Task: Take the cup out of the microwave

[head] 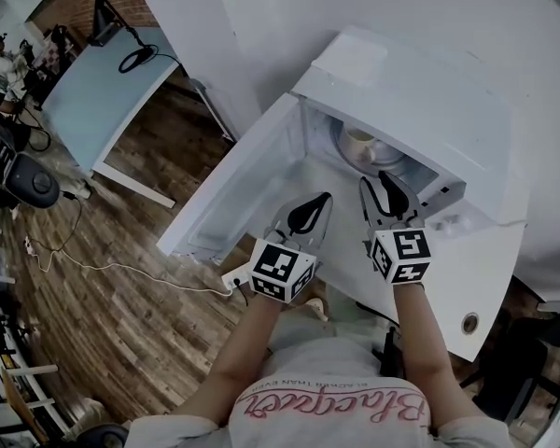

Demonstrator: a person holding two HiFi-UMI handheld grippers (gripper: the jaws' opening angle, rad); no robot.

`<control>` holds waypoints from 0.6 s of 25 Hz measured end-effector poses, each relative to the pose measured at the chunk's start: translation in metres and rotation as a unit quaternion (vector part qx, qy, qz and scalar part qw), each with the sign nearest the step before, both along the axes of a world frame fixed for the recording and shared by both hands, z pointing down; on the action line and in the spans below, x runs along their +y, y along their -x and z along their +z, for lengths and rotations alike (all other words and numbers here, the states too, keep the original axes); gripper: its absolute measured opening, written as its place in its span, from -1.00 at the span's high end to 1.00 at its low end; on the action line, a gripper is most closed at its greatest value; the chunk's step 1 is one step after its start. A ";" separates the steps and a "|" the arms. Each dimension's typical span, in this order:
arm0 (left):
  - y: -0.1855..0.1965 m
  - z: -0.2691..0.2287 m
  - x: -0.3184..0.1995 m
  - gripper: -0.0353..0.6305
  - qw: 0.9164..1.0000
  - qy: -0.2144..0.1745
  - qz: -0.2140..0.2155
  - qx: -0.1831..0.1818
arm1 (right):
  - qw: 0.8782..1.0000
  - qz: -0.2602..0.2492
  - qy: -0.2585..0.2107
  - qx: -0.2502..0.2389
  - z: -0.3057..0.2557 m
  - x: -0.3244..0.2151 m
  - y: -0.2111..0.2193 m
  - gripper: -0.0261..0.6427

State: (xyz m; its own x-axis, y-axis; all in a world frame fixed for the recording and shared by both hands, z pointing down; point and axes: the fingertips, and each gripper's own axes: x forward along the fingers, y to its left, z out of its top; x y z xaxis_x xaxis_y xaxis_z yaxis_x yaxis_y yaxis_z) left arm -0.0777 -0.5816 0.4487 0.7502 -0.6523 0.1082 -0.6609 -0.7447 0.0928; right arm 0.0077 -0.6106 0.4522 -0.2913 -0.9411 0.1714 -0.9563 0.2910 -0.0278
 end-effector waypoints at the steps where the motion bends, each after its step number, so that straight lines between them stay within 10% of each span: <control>1: -0.001 0.000 -0.002 0.88 1.000 -0.002 -0.001 0.001 | 1.000 0.002 0.001 0.000 0.003 -0.004 -0.002 0.47; 15: -0.029 0.017 -0.033 0.88 1.000 0.009 0.006 0.011 | 1.000 0.016 0.015 0.014 0.031 -0.055 -0.024 0.47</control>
